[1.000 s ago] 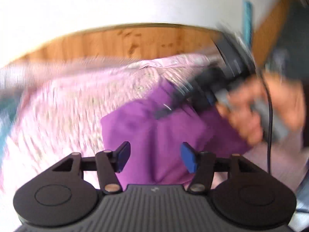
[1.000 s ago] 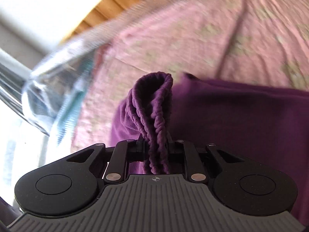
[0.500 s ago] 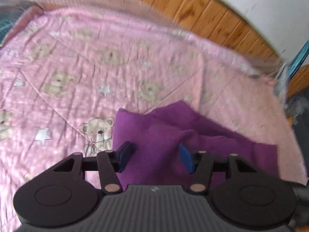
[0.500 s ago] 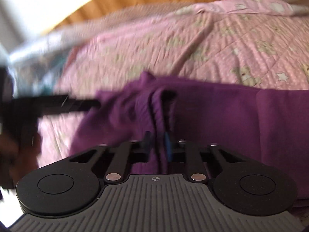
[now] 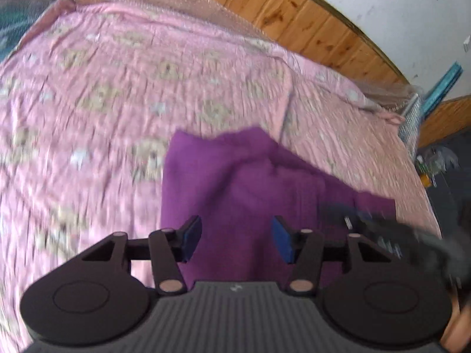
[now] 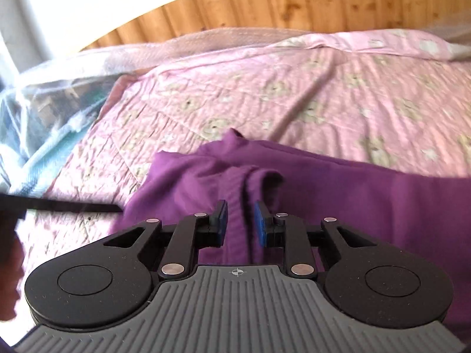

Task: Fold clothes

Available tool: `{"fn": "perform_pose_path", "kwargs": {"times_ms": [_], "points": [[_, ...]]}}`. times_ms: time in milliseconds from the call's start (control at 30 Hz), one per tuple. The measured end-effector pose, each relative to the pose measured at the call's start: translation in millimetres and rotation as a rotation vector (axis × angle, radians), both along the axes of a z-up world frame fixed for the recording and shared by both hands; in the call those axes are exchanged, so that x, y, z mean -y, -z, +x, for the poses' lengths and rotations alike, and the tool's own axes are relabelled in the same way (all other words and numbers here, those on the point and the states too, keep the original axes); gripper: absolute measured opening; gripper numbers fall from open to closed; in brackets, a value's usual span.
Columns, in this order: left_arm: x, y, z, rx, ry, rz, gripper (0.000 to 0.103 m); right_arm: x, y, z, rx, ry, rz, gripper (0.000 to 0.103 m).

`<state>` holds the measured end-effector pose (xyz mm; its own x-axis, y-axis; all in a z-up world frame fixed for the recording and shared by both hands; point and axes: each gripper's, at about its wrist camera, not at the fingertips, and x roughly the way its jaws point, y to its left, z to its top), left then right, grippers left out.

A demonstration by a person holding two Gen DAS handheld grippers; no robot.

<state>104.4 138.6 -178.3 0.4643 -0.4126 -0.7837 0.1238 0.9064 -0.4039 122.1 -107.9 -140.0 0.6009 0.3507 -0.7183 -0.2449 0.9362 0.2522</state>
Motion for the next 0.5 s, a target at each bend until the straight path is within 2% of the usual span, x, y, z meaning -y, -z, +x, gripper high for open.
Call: {"fn": "perform_pose_path", "kwargs": {"times_ms": [67,100,200,267,300,433,500], "points": [[3.9,20.7,-6.8,-0.062,0.001,0.058,0.052,-5.2,21.0,8.8,-0.049,-0.006,-0.046,0.022],[5.7,28.5,-9.1,-0.067,0.005,0.086,0.051,-6.4,29.9,9.7,-0.058,-0.007,-0.066,0.023],[8.8,29.8,-12.8,-0.066,0.017,0.12,0.051,8.1,20.2,-0.6,-0.044,0.045,-0.004,0.032],[6.2,19.7,-15.5,-0.044,0.011,0.101,0.052,20.2,12.7,-9.3,-0.025,0.102,0.04,0.066],[4.9,14.9,-17.0,-0.029,0.008,0.088,0.052,25.8,10.5,-12.7,-0.013,0.128,0.058,0.07],[6.3,12.0,-15.7,-0.03,-0.001,0.055,0.053,27.5,21.4,-1.1,-0.066,0.142,0.043,0.068],[10.5,15.8,-15.1,-0.04,0.011,0.072,0.053,31.0,18.5,-7.6,-0.06,0.152,0.055,0.067]]}}
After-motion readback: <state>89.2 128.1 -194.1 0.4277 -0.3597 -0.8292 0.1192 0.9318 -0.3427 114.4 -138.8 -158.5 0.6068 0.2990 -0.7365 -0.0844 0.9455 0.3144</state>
